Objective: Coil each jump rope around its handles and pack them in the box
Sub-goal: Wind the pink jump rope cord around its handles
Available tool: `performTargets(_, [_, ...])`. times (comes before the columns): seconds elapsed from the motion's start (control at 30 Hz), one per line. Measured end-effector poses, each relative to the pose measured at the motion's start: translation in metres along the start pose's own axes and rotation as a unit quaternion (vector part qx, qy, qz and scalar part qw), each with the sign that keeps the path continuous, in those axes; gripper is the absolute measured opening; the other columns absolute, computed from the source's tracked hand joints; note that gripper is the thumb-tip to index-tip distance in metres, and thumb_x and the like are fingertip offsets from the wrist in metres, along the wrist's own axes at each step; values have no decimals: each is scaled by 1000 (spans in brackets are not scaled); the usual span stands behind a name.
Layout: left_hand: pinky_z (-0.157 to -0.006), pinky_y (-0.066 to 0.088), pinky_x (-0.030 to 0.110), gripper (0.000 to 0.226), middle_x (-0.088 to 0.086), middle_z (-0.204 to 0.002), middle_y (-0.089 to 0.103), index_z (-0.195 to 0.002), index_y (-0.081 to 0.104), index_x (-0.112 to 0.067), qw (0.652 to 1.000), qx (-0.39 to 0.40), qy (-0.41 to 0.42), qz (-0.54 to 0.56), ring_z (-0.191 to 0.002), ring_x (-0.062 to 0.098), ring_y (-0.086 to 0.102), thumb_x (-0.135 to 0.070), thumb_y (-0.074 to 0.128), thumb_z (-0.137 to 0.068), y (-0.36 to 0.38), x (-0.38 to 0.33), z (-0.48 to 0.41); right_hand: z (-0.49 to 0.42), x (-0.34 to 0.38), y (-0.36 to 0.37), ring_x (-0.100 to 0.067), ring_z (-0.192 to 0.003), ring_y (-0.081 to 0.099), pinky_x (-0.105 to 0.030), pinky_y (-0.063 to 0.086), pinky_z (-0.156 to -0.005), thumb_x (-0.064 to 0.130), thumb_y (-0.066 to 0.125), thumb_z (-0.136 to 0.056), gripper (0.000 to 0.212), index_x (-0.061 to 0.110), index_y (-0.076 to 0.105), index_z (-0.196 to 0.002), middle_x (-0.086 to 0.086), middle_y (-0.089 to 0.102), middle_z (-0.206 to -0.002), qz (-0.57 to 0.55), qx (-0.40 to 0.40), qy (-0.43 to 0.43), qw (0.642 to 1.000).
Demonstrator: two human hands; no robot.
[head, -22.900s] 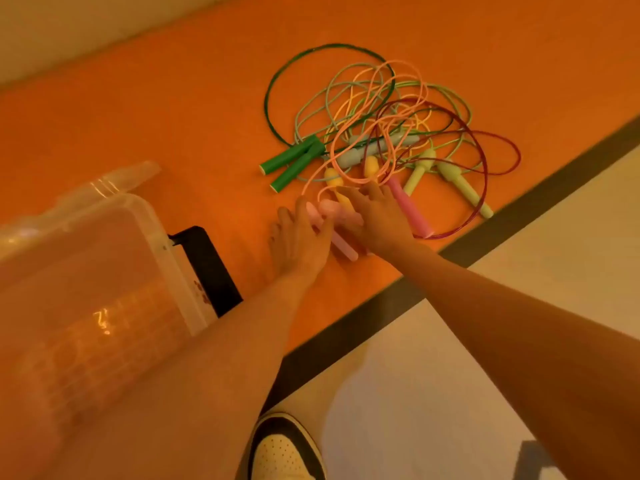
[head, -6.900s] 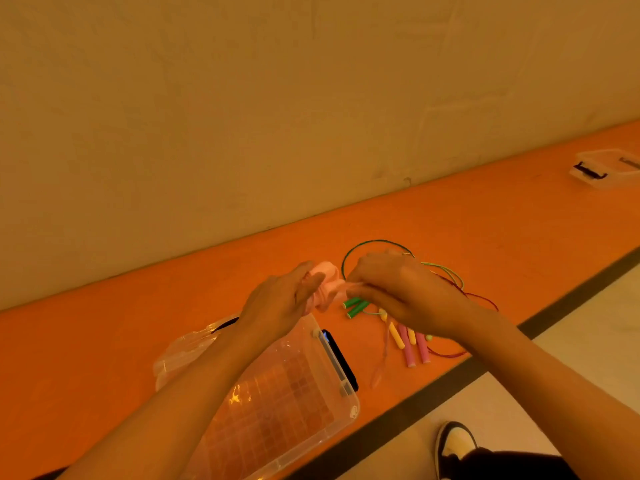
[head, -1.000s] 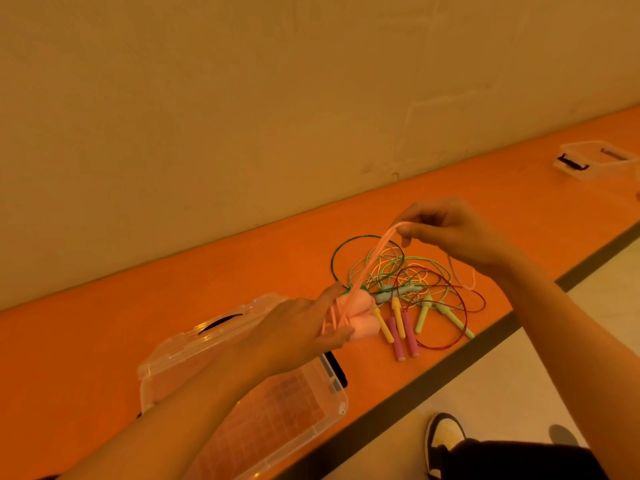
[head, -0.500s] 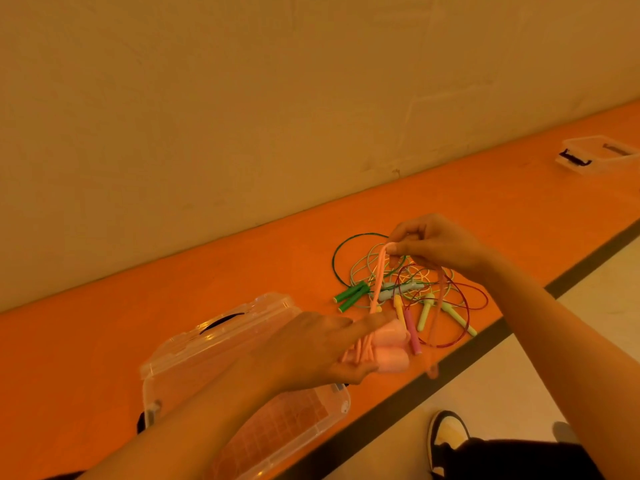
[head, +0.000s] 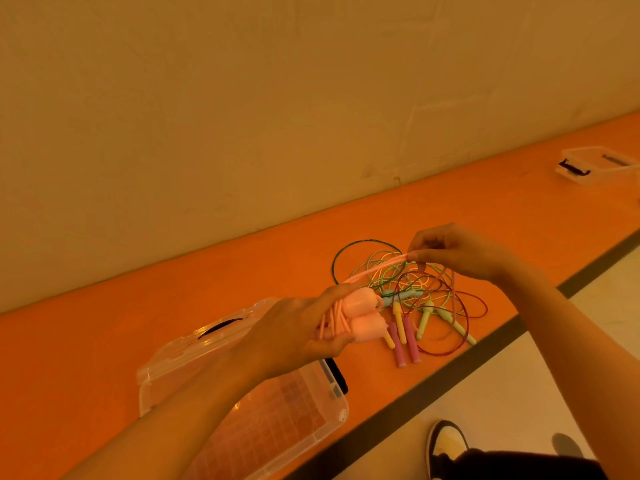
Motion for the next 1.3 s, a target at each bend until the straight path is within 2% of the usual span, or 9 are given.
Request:
performTargets(0.07, [-58, 44, 25, 69, -15, -82, 52, -145, 12, -51, 1000, 25, 5, -15, -69, 8, 53, -67, 46, -87, 2, 0, 0, -3, 3, 7, -20, -62, 52, -38, 39, -58, 35, 65, -89, 12, 26, 70, -83, 3, 65, -67, -19, -47, -18, 999])
performTargets(0.2, [-66, 52, 34, 64, -7, -91, 63, -142, 16, -51, 994, 102, 17, -31, -75, 12, 59, -63, 53, -91, 7, -6, 1, -11, 12, 21, -23, -60, 50, -38, 38, -55, 29, 64, -94, 14, 22, 67, -81, -8, 63, -70, -27, -119, -30, 992])
performTargets(0.47, [-57, 36, 21, 61, -16, -70, 43, -144, 26, -42, 990, 132, 36, -44, -61, -1, 43, -60, 53, -94, 8, -23, 2, -20, 18, 46, -11, -55, 48, -28, 37, -50, 31, 66, -93, 20, 12, 66, -86, -2, 59, -65, 40, -165, -11, 985])
performTargets(0.67, [-70, 51, 35, 64, -1, -94, 66, -147, 29, -34, 985, 143, 71, -58, -75, 13, 56, -61, 52, -93, 12, -35, 4, -22, 22, 57, -10, -57, 49, -28, 38, -51, 31, 68, -92, 18, 14, 67, -88, 0, 60, -67, 50, -149, -16, 987])
performTargets(0.73, [-68, 51, 35, 66, -4, -92, 64, -148, 29, -33, 986, 138, 71, -54, -75, 13, 57, -62, 52, -93, 11, -37, 5, -22, 22, 56, -9, -58, 51, -27, 40, -52, 31, 67, -92, 18, 13, 67, -90, 1, 61, -69, 54, -145, -15, 988])
performTargets(0.87, [-56, 29, 16, 65, -19, -75, 37, -146, 33, -32, 990, 117, 66, -53, -60, 3, 39, -60, 56, -92, 6, -36, 3, -23, 20, 54, -13, -59, 54, -32, 42, -53, 30, 67, -92, 18, 13, 68, -89, 0, 63, -69, 41, -148, -14, 988])
performTargets(1.0, [-58, 37, 22, 62, -20, -79, 38, -140, 36, -30, 991, 107, 72, -40, -60, 0, 39, -60, 59, -90, 7, -32, 3, -23, 15, 52, -12, -60, 54, -33, 42, -55, 31, 69, -91, 17, 15, 72, -91, -3, 65, -71, 21, -135, -15, 990])
performTargets(1.17, [-54, 37, 15, 62, -25, -76, 37, -135, 36, -30, 992, 105, 67, -14, -59, -4, 43, -62, 60, -88, 8, -35, 4, -21, 10, 50, 1, -58, 53, -21, 41, -54, 31, 73, -87, 12, 20, 75, -91, -1, 67, -71, -5, -106, -19, 994])
performTargets(1.3, [-54, 49, 26, 63, -17, -91, 56, -128, 26, -40, 997, 54, 53, 21, -65, 3, 54, -72, 51, -81, 6, -23, 4, -20, 0, 42, -14, -69, 58, -28, 44, -61, 25, 71, -90, 10, 18, 76, -95, -9, 71, -83, -19, -85, -16, 996])
Point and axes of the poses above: each hand's wrist, its own z-axis away from the middle knuckle, its own y-axis out of the palm, x = y × z, the point moved 1 cm from there along -z, towards the middle knuckle
